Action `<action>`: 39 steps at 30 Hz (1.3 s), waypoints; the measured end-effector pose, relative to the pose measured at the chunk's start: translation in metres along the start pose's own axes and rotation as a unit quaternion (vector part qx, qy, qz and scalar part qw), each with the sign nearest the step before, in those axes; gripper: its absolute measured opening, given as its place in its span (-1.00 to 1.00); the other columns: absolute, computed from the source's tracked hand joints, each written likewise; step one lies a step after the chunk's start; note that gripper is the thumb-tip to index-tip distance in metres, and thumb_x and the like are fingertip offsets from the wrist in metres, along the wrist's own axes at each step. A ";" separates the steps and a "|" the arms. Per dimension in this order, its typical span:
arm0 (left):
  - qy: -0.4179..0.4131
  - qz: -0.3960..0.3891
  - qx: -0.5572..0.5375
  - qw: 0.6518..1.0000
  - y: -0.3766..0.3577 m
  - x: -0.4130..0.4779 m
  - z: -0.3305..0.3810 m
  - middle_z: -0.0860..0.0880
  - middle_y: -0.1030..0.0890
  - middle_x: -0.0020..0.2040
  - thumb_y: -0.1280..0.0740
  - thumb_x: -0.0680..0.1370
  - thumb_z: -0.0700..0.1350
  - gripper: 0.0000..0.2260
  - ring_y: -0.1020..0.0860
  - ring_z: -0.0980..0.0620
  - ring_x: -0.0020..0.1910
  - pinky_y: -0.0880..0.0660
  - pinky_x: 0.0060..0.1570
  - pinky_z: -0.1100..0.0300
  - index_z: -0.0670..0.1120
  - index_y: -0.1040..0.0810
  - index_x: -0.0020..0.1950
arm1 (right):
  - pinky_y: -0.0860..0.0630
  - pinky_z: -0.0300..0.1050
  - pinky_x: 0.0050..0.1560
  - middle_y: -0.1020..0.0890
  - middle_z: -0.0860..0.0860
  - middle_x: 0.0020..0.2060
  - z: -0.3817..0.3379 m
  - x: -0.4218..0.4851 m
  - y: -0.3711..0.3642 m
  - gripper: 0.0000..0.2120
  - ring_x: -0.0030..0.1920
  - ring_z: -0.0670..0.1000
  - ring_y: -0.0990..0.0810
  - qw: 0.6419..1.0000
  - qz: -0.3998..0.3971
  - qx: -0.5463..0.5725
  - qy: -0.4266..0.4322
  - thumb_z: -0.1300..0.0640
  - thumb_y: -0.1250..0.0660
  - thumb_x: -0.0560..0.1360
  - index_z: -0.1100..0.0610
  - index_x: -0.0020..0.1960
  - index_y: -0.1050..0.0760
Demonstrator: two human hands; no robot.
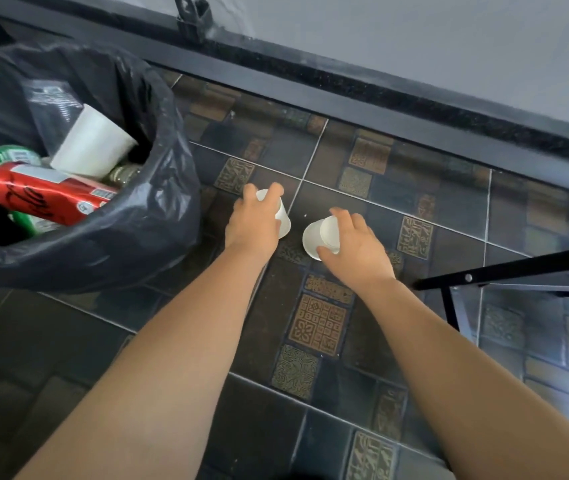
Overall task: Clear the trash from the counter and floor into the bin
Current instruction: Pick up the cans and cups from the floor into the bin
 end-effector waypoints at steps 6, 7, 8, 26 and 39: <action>-0.038 0.092 -0.097 0.990 0.040 -0.024 0.008 -0.12 -0.32 0.36 -0.37 0.56 -0.17 -0.51 -0.47 -0.18 0.20 -0.47 0.13 -0.05 0.10 -0.39 0.46 | -0.42 0.09 0.25 -0.39 0.05 0.38 -0.015 -0.013 0.038 -0.30 0.36 0.13 -0.37 0.992 0.106 0.060 -0.019 0.01 -0.39 0.48 0.04 0.50 -0.12; -0.055 0.110 -0.109 0.986 0.051 -0.028 0.011 -0.11 -0.32 0.38 -0.38 0.55 -0.18 -0.50 -0.47 -0.17 0.22 -0.48 0.14 -0.06 0.09 -0.39 0.46 | -0.44 0.08 0.21 -0.41 0.05 0.36 -0.021 -0.015 0.046 -0.32 0.34 0.13 -0.39 0.989 0.128 0.072 -0.018 0.00 -0.40 0.47 0.05 0.47 -0.15; -0.074 0.131 -0.117 0.982 0.062 -0.033 0.014 -0.11 -0.31 0.39 -0.39 0.55 -0.19 -0.49 -0.46 -0.16 0.24 -0.51 0.13 -0.06 0.08 -0.39 0.47 | -0.46 0.07 0.15 -0.44 0.05 0.33 -0.028 -0.016 0.054 -0.35 0.31 0.14 -0.41 0.985 0.152 0.078 -0.014 -0.02 -0.40 0.46 0.06 0.44 -0.18; 0.034 0.355 -0.050 0.933 0.248 -0.082 -0.116 -0.14 -0.29 0.50 -0.40 0.54 -0.24 -0.57 -0.35 -0.18 0.42 -0.44 0.30 -0.02 -0.05 -0.43 0.39 | -0.42 0.00 0.00 -0.41 0.08 0.29 -0.252 -0.006 0.114 -0.41 0.18 0.17 -0.49 0.947 0.211 0.120 0.211 0.02 -0.39 0.45 0.12 0.39 -0.26; 0.154 0.276 -0.086 0.945 0.225 -0.097 -0.174 -0.10 -0.12 0.61 -0.26 0.64 -0.22 -0.52 -0.09 -0.10 0.59 -0.29 0.41 -0.07 -0.15 -0.22 0.54 | -0.49 0.03 -0.03 -0.40 0.15 0.26 -0.308 0.005 0.050 -0.43 0.12 0.21 -0.55 0.968 0.138 -0.055 0.202 0.04 -0.36 0.51 0.20 0.36 -0.17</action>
Point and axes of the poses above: each hand's wrist, its own x-axis towards the middle knuckle, its own y-axis out of the back of the hand, z = x × y, the point moved 3 cm from there along x, towards the middle knuckle
